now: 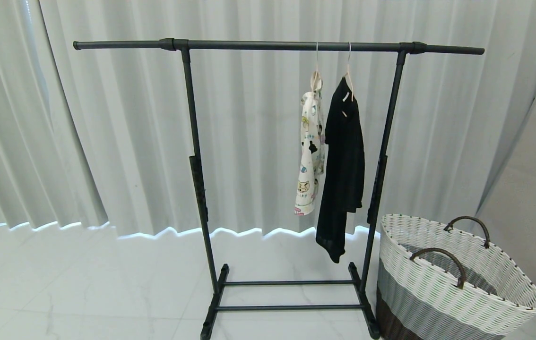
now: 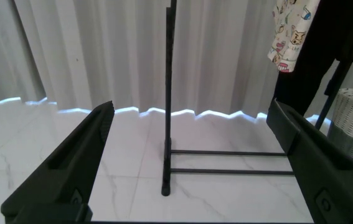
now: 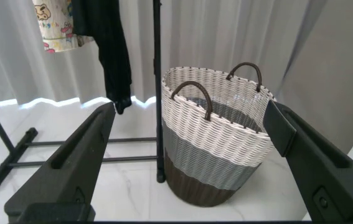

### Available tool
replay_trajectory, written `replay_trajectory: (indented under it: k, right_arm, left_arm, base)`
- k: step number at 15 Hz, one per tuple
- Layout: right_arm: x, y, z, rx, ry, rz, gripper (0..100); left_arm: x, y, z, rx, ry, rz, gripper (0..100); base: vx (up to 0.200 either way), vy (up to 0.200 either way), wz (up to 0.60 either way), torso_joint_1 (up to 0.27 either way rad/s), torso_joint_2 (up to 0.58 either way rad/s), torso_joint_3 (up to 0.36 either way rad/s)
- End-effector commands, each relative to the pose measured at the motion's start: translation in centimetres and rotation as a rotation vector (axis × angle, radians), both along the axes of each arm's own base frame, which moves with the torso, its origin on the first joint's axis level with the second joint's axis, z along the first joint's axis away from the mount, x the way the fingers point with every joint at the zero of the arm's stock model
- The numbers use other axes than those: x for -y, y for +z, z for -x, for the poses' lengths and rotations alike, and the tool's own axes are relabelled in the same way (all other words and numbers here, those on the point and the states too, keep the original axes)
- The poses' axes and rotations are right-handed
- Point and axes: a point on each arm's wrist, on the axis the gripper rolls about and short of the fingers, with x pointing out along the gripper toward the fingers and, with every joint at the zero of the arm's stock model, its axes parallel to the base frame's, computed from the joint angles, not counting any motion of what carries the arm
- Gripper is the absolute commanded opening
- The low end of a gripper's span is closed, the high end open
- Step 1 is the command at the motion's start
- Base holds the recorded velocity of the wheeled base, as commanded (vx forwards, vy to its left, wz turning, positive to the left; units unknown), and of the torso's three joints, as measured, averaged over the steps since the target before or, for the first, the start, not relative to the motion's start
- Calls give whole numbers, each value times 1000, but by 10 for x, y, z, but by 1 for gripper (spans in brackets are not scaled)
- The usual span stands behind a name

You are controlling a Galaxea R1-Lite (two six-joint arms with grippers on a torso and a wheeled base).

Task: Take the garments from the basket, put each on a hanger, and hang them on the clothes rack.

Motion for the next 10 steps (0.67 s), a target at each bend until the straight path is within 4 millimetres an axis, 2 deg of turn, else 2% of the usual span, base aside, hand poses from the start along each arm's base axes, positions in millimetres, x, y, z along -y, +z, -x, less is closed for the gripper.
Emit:
replay_trajectory:
  k: [1,10]
  right_arm:
    - [0,0,0,1,0,5,100]
    - [0,0,0,-1,0,-10,100]
  left_arm:
    - [0,0,0,0,2,4,100]
    - [0,0,0,8,3,-1,100]
  base:
    - [0,0,0,0,0,0]
    - [0,0,0,0,0,0]
